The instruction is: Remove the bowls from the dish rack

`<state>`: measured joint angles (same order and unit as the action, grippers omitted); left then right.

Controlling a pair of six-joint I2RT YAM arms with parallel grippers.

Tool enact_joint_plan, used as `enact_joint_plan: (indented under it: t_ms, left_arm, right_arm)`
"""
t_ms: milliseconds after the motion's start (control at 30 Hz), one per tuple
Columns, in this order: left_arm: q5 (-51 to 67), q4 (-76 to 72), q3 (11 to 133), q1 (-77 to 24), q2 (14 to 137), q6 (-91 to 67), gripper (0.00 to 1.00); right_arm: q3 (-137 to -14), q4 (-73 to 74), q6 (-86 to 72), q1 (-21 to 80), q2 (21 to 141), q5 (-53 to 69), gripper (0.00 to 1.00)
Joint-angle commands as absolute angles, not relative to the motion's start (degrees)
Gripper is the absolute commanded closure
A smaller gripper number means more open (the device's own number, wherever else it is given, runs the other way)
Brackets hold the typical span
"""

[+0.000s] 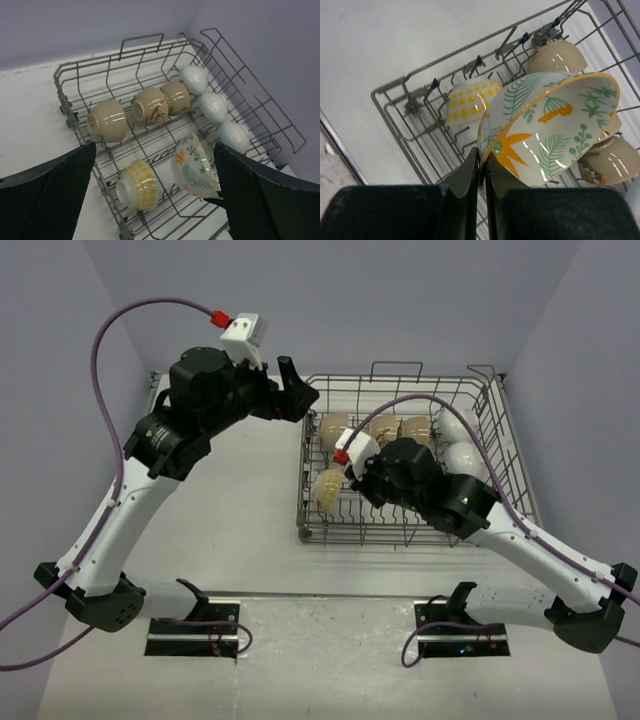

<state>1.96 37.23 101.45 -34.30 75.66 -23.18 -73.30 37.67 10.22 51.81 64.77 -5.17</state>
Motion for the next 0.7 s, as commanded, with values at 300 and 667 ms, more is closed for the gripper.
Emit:
enact_joint_plan:
  t_ms: [300,667]
  left_arm:
    - [9.8,39.5,101.0,-43.8,82.3,-29.6,0.02]
    - [0.3,46.1,97.0,-47.8,84.2,-26.1,0.27]
  right_arm:
    - [-72.3,36.6,29.4,63.7,59.5,-15.6,1.00]
    - [-76.3,38.3,31.0,63.8,62.8,-20.0,1.00]
